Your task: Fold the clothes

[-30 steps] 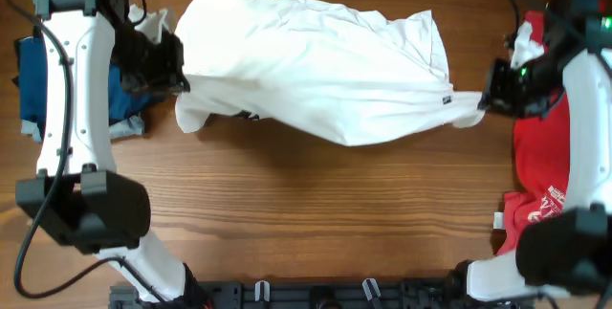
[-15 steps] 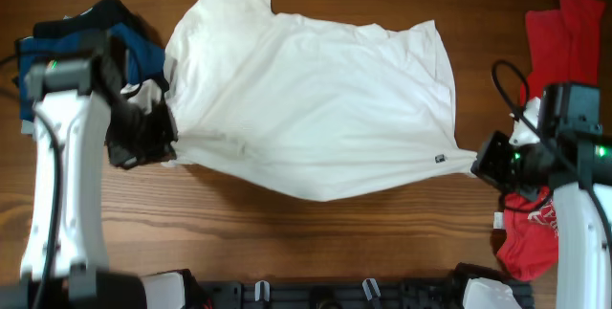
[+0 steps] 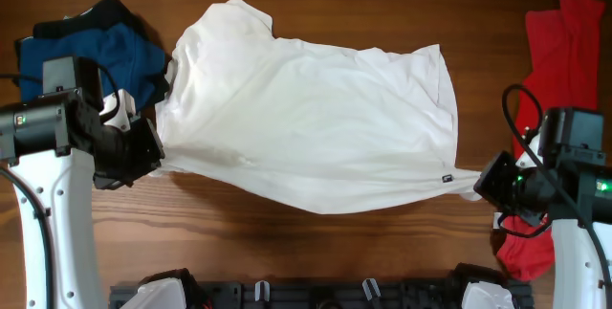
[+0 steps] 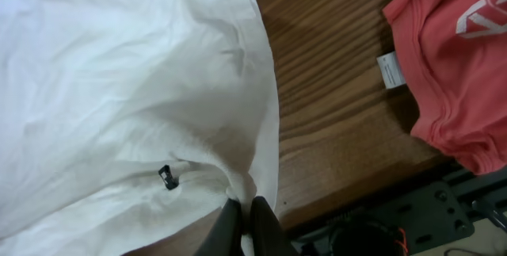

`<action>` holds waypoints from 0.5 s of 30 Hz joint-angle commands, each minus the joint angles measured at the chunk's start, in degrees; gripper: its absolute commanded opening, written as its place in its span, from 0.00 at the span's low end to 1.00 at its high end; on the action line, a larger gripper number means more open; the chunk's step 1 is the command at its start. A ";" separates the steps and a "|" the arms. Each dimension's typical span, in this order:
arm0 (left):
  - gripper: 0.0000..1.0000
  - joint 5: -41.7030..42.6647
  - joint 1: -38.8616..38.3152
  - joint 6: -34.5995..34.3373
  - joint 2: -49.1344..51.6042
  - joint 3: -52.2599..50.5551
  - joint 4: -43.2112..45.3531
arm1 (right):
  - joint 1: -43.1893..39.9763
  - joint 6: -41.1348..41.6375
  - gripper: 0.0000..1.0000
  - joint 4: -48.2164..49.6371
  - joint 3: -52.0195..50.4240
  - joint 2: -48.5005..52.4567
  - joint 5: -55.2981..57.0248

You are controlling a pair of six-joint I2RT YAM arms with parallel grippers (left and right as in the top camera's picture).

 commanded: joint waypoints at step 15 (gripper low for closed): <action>0.04 -6.69 0.42 -4.13 13.86 -3.63 26.21 | -0.20 -5.27 0.04 18.82 -1.07 29.31 -0.28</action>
